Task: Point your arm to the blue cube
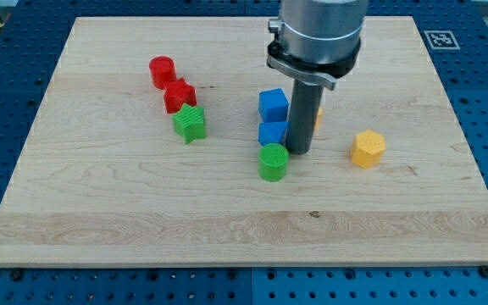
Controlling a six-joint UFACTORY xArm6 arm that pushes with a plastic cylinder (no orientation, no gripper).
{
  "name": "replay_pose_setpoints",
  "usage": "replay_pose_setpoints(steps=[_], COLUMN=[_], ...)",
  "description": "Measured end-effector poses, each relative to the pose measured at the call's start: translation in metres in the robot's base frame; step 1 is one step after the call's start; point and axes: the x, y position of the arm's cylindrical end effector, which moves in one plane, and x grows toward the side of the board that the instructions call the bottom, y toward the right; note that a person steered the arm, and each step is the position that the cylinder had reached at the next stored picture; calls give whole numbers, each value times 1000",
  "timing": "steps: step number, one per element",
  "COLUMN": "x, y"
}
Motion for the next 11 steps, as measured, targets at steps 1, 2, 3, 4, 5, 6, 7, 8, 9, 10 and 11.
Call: replay_pose_setpoints(steps=[1, 2, 3, 4, 5, 6, 7, 8, 9, 10, 11], x=[-9, -26, -40, -61, -85, -102, -117, -125, -126, -113, -89], y=[24, 38, 45, 49, 48, 37, 22, 6, -10, -16, -16])
